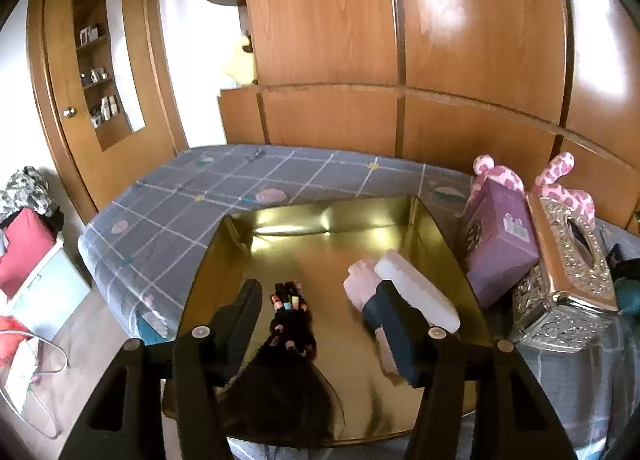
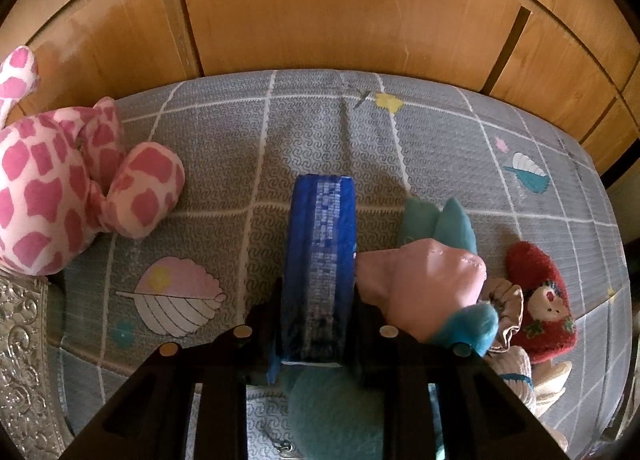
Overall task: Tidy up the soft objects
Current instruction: 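Release the doll in the tray with the left tool while the right tool lifts the blue tube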
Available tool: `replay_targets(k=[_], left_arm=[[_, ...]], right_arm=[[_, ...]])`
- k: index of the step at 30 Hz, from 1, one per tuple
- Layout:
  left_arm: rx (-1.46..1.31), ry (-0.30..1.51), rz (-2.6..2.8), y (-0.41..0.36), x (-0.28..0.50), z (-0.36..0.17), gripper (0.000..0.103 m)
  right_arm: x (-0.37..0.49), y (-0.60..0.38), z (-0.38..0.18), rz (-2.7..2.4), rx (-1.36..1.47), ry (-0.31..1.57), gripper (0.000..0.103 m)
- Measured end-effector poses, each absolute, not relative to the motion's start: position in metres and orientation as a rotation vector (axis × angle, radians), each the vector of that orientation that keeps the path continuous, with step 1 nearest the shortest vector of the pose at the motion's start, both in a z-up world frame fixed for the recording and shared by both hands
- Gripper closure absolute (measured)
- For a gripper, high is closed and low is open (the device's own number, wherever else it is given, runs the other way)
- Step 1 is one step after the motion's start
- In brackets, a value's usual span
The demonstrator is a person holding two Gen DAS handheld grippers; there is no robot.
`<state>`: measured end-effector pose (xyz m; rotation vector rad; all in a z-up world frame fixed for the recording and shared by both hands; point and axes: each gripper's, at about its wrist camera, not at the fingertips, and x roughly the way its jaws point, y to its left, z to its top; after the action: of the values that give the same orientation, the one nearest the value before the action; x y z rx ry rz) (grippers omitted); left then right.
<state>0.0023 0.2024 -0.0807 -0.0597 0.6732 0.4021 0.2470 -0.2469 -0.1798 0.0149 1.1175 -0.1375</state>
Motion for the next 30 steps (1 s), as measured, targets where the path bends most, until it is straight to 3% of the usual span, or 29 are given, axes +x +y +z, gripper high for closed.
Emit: replay_targets(k=[21,30], left_arm=[[-0.043,0.66,0.367,0.189,-0.018,-0.073,0.038],[-0.048,0.661,0.348,0.187,-0.025,-0.073,0.036]], right_arm=[[0.239,-0.222,-0.157,-0.058,0.106,1.066,0.08],[0.237,-0.204,-0.109,-0.009,0.13,0.958,0.08]])
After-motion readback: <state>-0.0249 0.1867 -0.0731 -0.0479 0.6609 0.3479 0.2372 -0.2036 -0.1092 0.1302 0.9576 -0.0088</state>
